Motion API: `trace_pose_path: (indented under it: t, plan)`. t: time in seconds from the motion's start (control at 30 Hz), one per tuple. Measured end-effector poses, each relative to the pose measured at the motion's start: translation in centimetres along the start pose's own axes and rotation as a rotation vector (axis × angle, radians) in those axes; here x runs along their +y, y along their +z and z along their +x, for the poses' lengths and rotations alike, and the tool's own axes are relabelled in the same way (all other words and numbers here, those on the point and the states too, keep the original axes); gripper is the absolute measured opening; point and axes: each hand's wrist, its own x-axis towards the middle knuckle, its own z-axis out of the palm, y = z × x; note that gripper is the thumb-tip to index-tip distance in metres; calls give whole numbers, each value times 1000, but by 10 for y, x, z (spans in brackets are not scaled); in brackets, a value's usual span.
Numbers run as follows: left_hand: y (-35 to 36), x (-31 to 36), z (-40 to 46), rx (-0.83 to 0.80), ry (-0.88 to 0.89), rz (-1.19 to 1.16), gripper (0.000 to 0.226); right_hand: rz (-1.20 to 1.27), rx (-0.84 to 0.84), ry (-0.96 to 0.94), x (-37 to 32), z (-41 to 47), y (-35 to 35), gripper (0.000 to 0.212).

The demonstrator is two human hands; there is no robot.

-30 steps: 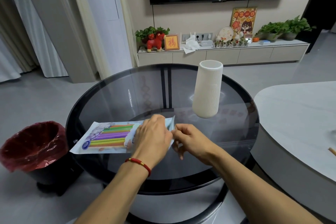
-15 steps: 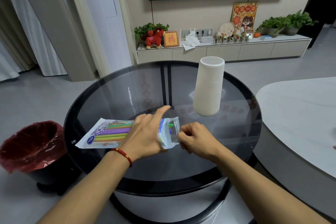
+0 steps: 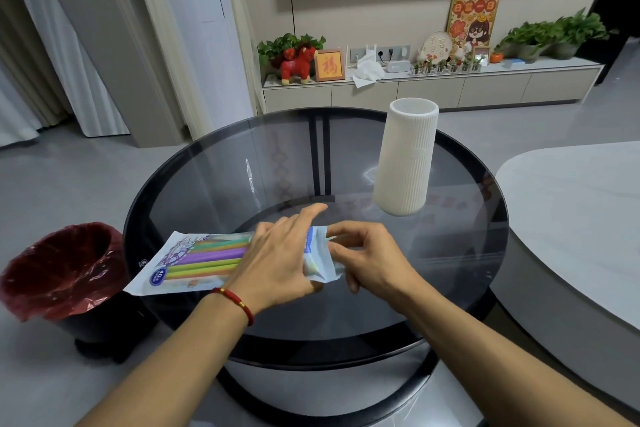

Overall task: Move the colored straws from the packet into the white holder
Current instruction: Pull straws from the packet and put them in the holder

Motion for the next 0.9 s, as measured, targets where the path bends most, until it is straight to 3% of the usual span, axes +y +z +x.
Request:
trace_pose_path:
  t: [0.13, 0.27, 0.43, 0.57, 0.83, 0.9]
  plan:
    - [1, 0, -3, -4, 14, 55, 107, -14, -11, -2, -4, 0, -5, 5]
    - [-2, -5, -6, 20, -32, 100, 109, 6, 94, 34, -8, 2, -32, 5]
    - [1, -1, -8, -22, -39, 69, 110, -87, -26, -70, -5, -8, -17, 10]
    - [1, -3, -8, -64, -71, 128, 105, -124, 4, -107, 3, -1, -14, 6]
    - [-3, -15, -17, -224, -186, 178, 106, 454, 67, 47, 12, 3, -76, 13]
    - [-3, -12, -15, -239, -247, 99, 95, 535, 79, 55, 12, 3, -79, 13]
